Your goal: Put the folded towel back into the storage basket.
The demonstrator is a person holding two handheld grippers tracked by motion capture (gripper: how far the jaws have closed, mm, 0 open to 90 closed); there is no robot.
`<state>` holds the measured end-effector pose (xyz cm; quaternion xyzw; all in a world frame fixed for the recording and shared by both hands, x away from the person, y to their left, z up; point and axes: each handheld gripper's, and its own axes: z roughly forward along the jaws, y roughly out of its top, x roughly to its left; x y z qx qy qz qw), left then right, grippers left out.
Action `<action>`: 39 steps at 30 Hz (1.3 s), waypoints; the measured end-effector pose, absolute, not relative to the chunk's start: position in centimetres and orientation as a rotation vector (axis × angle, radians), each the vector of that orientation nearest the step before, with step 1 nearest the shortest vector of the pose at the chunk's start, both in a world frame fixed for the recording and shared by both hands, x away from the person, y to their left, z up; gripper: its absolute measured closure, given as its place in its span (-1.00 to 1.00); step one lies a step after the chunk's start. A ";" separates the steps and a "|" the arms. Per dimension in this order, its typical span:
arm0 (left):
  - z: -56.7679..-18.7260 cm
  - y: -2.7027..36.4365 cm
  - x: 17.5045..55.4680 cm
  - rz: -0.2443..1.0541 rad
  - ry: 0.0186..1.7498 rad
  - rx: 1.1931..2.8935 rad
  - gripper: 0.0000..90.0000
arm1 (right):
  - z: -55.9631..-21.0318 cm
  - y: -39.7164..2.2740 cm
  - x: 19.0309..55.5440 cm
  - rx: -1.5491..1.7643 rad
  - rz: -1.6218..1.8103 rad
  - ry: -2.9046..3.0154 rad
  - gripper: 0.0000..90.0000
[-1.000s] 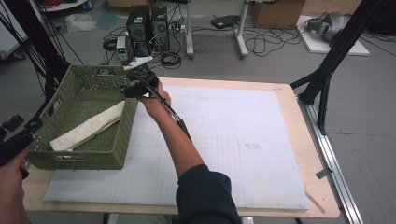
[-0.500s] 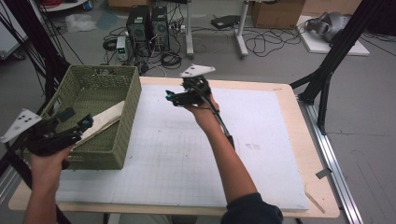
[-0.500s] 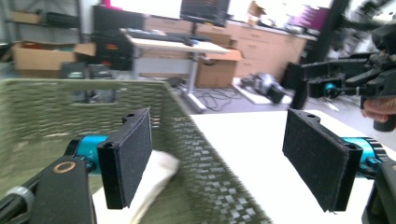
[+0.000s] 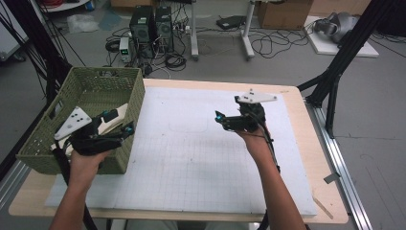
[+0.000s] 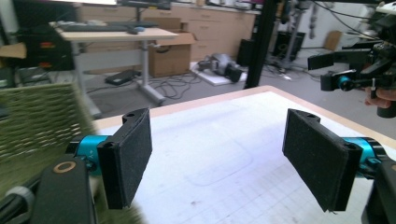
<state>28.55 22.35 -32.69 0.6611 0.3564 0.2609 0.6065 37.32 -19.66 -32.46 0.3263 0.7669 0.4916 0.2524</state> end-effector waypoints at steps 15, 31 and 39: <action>-36.2 14.2 27.9 0.494 0.701 1.644 -0.46 | -38.4 -27.4 29.2 1.031 1.260 2.011 -0.75; -40.6 11.7 27.8 0.451 0.664 1.719 -0.46 | -40.3 -31.4 26.7 1.122 1.187 1.939 -0.75; -40.8 11.9 27.8 0.450 0.671 1.725 -0.46 | -40.6 -31.5 26.7 1.127 1.167 1.940 -0.75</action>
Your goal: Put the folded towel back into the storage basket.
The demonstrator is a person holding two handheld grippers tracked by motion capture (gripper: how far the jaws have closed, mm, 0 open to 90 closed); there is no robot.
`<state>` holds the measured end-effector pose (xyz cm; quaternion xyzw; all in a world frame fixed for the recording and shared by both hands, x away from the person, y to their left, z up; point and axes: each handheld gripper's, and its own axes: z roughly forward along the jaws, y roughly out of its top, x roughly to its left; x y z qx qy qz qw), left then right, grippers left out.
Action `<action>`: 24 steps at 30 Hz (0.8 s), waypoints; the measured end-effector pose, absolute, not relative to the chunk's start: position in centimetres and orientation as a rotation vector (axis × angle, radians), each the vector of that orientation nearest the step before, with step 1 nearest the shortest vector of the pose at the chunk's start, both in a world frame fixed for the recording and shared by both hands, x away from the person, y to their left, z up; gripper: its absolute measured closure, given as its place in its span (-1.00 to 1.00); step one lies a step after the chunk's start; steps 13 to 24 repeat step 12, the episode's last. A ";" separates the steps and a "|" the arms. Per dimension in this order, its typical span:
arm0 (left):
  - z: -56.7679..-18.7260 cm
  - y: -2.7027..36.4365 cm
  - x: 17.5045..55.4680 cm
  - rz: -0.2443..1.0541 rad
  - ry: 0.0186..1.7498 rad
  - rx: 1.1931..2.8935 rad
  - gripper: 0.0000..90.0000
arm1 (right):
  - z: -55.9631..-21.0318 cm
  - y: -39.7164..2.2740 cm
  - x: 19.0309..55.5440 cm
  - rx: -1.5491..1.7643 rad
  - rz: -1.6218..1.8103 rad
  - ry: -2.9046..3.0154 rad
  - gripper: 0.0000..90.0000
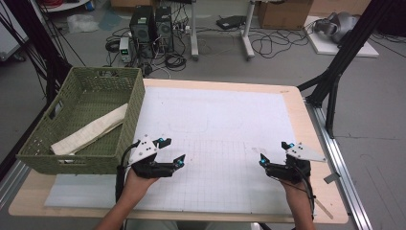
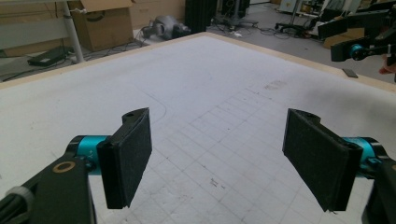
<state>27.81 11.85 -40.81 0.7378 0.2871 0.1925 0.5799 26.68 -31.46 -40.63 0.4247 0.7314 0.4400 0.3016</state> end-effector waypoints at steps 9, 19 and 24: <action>-41.2 12.0 28.1 0.444 0.690 1.736 -0.46 | -40.8 -31.3 26.8 1.120 1.170 1.947 -0.75; -41.3 12.0 28.2 0.445 0.693 1.740 -0.46 | -40.9 -31.3 26.9 1.122 1.176 1.946 -0.75; -41.3 12.0 28.2 0.445 0.693 1.740 -0.46 | -40.9 -31.3 26.9 1.122 1.176 1.946 -0.75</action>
